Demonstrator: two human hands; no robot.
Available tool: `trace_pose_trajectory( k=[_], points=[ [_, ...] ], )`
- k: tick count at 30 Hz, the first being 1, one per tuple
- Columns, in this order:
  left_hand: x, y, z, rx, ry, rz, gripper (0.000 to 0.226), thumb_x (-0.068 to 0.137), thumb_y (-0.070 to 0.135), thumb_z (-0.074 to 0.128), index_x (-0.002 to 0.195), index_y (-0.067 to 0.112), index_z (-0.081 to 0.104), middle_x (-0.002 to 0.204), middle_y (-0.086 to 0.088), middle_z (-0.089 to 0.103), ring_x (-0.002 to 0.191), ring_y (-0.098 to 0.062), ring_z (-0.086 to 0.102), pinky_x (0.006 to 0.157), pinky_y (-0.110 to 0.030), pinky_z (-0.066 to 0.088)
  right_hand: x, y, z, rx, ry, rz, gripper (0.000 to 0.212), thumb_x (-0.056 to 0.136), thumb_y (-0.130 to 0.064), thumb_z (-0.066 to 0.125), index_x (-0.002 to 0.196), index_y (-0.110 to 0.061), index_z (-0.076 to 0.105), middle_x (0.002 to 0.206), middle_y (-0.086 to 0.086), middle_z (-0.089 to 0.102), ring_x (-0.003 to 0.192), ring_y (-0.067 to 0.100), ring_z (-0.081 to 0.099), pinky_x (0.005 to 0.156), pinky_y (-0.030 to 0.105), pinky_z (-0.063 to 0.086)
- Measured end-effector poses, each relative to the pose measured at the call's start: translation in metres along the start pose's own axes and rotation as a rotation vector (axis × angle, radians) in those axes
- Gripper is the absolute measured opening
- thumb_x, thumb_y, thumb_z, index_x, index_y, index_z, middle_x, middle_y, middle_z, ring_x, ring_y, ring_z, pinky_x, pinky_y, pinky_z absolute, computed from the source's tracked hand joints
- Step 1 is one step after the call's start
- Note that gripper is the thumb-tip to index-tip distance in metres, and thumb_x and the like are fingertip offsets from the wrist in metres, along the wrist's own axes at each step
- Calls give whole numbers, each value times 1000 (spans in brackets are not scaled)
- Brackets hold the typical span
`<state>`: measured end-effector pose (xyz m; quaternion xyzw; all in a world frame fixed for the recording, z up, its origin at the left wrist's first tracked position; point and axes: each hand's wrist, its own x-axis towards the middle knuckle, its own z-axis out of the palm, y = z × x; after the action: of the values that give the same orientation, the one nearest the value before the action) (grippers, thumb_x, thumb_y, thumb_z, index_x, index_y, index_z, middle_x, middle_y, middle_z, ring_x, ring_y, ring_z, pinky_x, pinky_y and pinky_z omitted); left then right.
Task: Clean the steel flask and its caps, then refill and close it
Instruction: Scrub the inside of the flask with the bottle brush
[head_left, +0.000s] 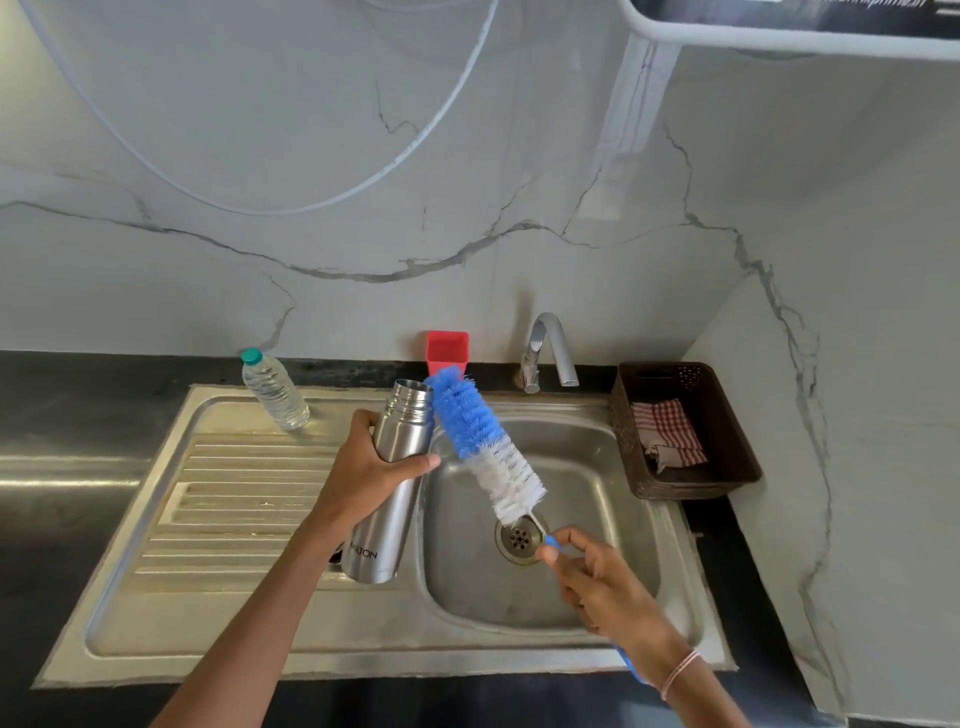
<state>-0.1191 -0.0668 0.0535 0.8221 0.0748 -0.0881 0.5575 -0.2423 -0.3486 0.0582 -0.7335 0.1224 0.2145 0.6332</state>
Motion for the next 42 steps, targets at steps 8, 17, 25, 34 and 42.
trace_pose_trajectory(
  k=[8,17,25,34,42],
  points=[
    [-6,3,12,-190,-20,56,59,65,60,84,116,38,65,105,7,78,94,-12,75,92,-43,59,2,17,7,-1,144,-189,15,100,-30,61,99,-15,61,59,-5,30,51,6,25,44,11,28],
    [-9,-7,16,-251,-36,26,56,73,68,76,125,55,60,117,16,75,111,-10,71,104,-50,53,9,28,-4,-299,298,-224,15,102,-41,56,99,-30,66,54,-5,48,51,6,40,54,24,36],
    [-11,-10,22,-362,-30,60,47,73,58,76,118,53,64,116,5,75,109,-19,71,103,-51,54,37,1,-8,-387,407,-157,20,102,-39,56,89,-36,72,59,-9,61,51,4,49,56,27,44],
    [10,-19,18,-323,11,-7,69,54,43,96,114,34,63,95,5,76,83,-11,73,72,-28,59,100,-76,-32,-686,405,-243,16,98,-36,65,109,-25,69,81,-13,66,66,-2,61,60,13,48],
    [39,-12,16,-241,50,51,67,62,17,99,116,30,60,97,2,75,84,-16,74,69,-29,57,144,-182,-50,-1336,495,-374,20,103,-36,55,112,-30,71,90,2,69,82,23,66,82,39,56]
  ],
)
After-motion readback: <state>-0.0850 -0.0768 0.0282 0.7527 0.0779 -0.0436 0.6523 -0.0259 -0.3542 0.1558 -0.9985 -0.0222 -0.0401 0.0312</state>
